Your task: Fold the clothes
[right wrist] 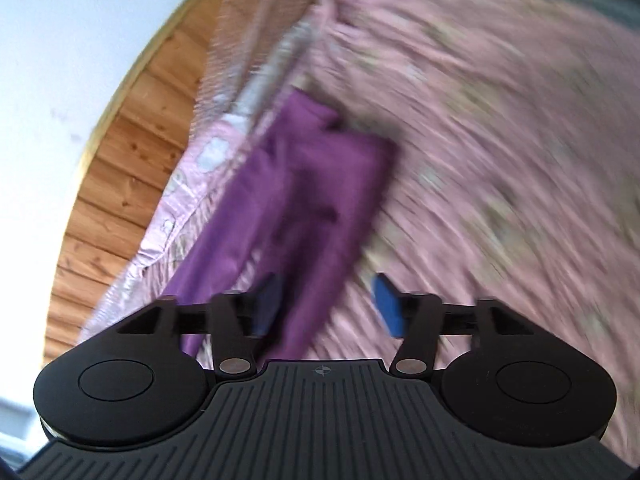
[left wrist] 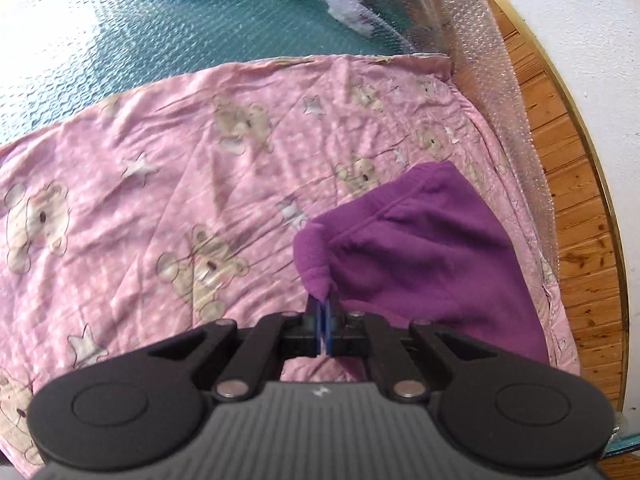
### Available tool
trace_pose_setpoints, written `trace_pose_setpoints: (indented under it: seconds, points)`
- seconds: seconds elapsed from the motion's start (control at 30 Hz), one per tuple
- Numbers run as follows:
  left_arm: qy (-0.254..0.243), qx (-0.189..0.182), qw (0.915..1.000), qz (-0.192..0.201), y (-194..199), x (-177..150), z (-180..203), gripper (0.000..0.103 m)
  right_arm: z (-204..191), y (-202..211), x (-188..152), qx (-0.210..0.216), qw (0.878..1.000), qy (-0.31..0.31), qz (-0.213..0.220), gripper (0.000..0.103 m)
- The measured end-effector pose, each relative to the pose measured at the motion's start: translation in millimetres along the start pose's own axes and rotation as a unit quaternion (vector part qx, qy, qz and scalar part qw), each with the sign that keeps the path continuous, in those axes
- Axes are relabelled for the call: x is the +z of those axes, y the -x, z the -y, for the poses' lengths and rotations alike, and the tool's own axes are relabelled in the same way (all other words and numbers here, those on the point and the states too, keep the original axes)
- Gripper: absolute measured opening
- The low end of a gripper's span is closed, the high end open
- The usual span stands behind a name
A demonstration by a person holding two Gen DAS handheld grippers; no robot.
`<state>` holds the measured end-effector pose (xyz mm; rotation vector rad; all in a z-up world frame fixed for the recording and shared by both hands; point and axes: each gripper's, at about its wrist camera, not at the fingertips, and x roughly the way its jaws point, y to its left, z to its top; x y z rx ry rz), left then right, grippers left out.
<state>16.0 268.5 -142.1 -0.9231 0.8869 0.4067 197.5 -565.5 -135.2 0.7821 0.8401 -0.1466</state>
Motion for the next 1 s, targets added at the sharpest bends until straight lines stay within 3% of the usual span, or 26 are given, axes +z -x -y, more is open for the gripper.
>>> trace_pose_setpoints:
  seconds: [0.07, 0.2, 0.3, 0.33, 0.37, 0.4, 0.5, 0.53, 0.57, 0.63, 0.67, 0.73, 0.87, 0.9, 0.97, 1.0]
  points:
    - [0.016, 0.012, 0.9998, -0.005, -7, -12, -17, 0.002, -31, -23, 13, -0.019, 0.999, 0.045, -0.006, 0.083]
    - [0.046, 0.037, 0.9981, -0.015, -21, -34, -48, 0.002, -87, -84, 30, -0.099, 0.986, 0.125, -0.042, 0.084]
    - [0.039, 0.045, 0.9982, -0.011, -21, -37, -44, 0.002, -113, -135, 24, -0.177, 0.966, 0.175, -0.069, 0.080]
    - [0.036, 0.048, 0.9981, -0.008, -22, -36, -41, 0.002, -114, -148, 21, -0.202, 0.959, 0.185, -0.080, 0.056]
    - [0.033, 0.051, 0.9981, -0.004, -22, -34, -38, 0.002, -111, -155, 21, -0.214, 0.956, 0.182, -0.089, 0.003]
    - [0.031, 0.053, 0.9981, 0.001, -21, -30, -35, 0.002, -107, -156, 21, -0.219, 0.956, 0.174, -0.091, 0.002]
    - [0.020, 0.026, 0.9990, 0.032, -6, -6, -15, 0.002, -89, -101, 35, -0.148, 0.984, 0.098, -0.024, 0.000]
    - [0.020, 0.010, 0.9988, 0.044, 5, 4, -9, 0.002, -81, -72, 37, -0.107, 0.992, 0.069, 0.001, 0.000]
    - [0.016, -0.002, 0.9986, 0.050, 15, 11, -4, 0.002, -71, -41, 36, -0.064, 0.997, 0.045, 0.022, 0.000]
    - [0.009, -0.025, 0.9976, 0.064, 35, 26, 4, 0.002, -48, 15, 23, -0.020, 0.998, 0.021, 0.055, 0.000]
    - [0.004, -0.032, 0.9972, 0.068, 43, 32, 7, 0.002, -32, 37, 11, -0.014, 0.998, 0.011, 0.061, 0.000]
    - [-0.012, -0.007, 0.9986, 0.051, 42, 33, 2, 0.002, 9, 60, -19, -0.012, 0.998, -0.020, 0.051, 0.000]
    - [-0.001, 0.057, 0.9980, -0.027, 2, 14, -44, 0.002, 91, 55, -82, -0.045, 0.996, -0.082, 0.009, 0.002]
    - [0.001, 0.069, 0.9968, -0.041, -8, 8, -53, 0.002, 107, 54, -95, -0.051, 0.994, -0.095, 0.004, 0.007]
    - [-0.002, 0.081, 0.9957, -0.046, -20, 0, -58, 0.002, 124, 54, -104, -0.051, 0.992, -0.112, 0.011, 0.028]
    - [-0.005, 0.087, 0.9950, -0.048, -25, -3, -60, 0.002, 122, 55, -103, -0.053, 0.994, -0.094, 0.019, 0.028]
